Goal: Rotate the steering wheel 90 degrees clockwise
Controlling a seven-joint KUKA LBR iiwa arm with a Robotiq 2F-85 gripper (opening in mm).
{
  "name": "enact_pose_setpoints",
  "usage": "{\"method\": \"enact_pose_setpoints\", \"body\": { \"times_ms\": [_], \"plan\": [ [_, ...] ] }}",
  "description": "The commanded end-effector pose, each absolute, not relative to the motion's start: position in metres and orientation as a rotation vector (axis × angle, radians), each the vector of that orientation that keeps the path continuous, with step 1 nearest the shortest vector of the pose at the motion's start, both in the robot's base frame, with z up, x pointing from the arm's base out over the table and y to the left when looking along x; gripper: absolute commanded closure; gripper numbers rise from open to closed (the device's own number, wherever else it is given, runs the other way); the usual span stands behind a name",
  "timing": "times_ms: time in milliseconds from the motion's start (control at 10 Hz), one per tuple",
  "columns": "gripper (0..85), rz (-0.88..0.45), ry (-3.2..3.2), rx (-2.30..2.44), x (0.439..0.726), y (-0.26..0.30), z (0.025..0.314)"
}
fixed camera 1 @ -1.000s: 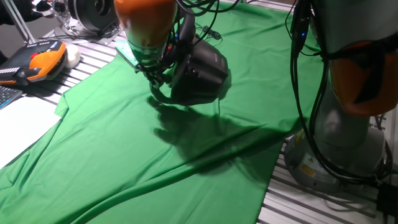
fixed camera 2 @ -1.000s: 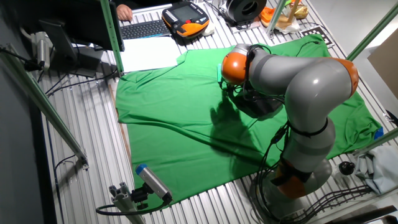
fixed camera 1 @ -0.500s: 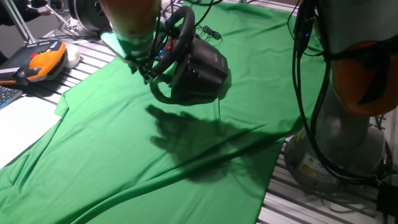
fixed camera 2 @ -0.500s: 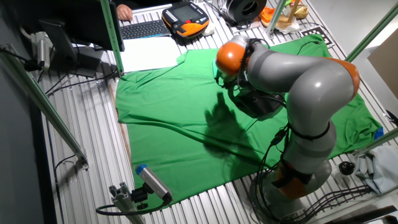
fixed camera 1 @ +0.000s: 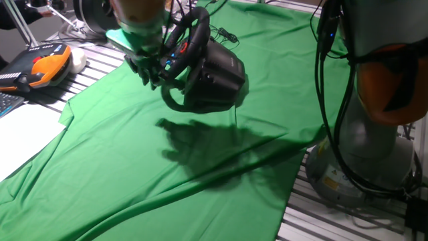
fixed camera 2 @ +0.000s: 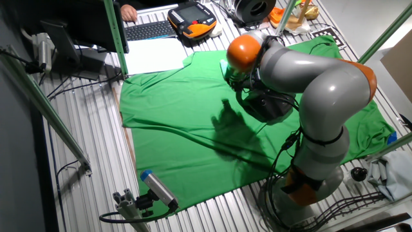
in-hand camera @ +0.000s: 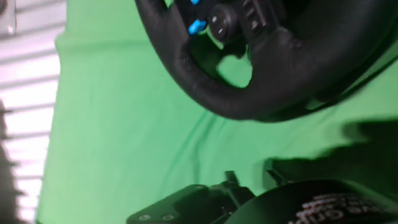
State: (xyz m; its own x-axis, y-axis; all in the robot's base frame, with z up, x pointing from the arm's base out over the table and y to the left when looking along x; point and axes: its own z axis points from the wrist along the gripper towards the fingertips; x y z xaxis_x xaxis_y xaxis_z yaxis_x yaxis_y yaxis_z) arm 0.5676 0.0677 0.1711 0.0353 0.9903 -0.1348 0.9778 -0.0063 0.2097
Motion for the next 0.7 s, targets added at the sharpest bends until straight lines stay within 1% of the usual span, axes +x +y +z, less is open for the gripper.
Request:
{"method": "enact_pose_setpoints", "body": {
  "times_ms": [0,300,400,600],
  "plan": [
    [85.0,0.065,2.282,1.833,0.565,0.075,0.174],
    [85.0,0.018,2.541,1.601,0.552,0.091,0.179],
    [85.0,0.045,2.637,1.507,0.548,0.094,0.179],
    [85.0,0.05,2.807,1.348,0.543,0.103,0.185]
  ]
}}
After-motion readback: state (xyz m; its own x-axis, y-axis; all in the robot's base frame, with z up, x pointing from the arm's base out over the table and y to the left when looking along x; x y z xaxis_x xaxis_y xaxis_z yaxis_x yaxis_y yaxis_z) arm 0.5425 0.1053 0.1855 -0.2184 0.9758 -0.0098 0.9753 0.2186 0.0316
